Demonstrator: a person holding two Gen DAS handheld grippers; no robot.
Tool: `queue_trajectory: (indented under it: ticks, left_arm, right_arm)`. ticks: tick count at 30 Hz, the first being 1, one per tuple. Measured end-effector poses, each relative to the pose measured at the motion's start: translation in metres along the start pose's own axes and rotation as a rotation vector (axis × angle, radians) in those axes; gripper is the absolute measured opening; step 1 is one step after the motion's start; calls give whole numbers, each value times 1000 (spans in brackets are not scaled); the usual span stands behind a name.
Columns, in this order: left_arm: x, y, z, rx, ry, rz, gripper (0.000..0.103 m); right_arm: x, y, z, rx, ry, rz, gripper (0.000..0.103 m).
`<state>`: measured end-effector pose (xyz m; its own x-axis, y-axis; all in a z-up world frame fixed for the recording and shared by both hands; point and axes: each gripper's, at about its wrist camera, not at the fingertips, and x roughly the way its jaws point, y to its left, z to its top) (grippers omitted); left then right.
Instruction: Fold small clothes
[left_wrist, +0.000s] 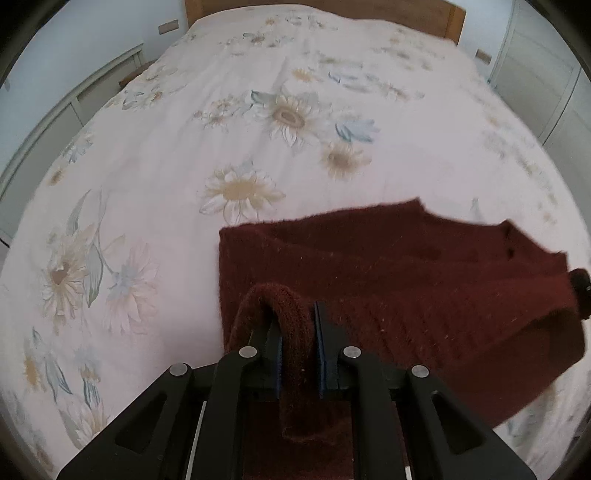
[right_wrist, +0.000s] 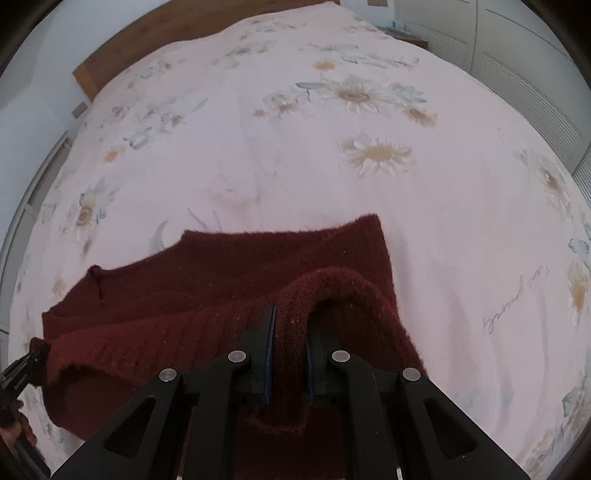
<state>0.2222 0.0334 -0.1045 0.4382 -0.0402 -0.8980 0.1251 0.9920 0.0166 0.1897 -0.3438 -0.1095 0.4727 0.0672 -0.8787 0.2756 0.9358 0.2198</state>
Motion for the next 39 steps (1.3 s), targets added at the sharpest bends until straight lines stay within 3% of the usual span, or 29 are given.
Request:
queue_trajectory:
  ticks: [2,3,5,7,9,11,12,13,18,26,32,39]
  left_arm:
    - [3,-3,-1,11,4,24,15]
    - [3,-4,-1,14,6,30,19]
    - [-1,-6,1,17,-1,12,36]
    - [-10,-8,2,11,-20,0,66]
    - [-21,-11,4,16,-55,2,71]
    - [-31,-13,7,11,-79,-27,82]
    - [-35,-15,8,9,-89,-41,97]
    - [-40,-19,8,12,-108,-64,102]
    - [-51,-43,3,68,-148,-111,102]
    - [-26,-76,-27,137,-154,-104,102]
    - [18,-70,-52,177,-51,-63,102]
    - [23,-27,-64,143,-63,-62,102]
  right_arm:
    - [-1,1,-2,-3,-5,2,16]
    - [-3,0,-3,-1,-8,5,22]
    - [-11,0,-4,0,-25,2,32]
    - [-20,1,-5,-9,-48,-3,52]
    - [-29,3,-8,-12,-68,8,76]
    - [-40,8,-12,-30,-93,16,81]
    - [-44,12,-14,-46,-105,11,82]
    - [-49,18,-17,-73,-117,3,83]
    - [-56,52,-37,-195,-159,-10,103]
    - [-10,85,-88,-329,-86,-39,103]
    - [11,63,-96,-368,-82,-118,103]
    - [5,11,-85,-285,-83,-136,103]
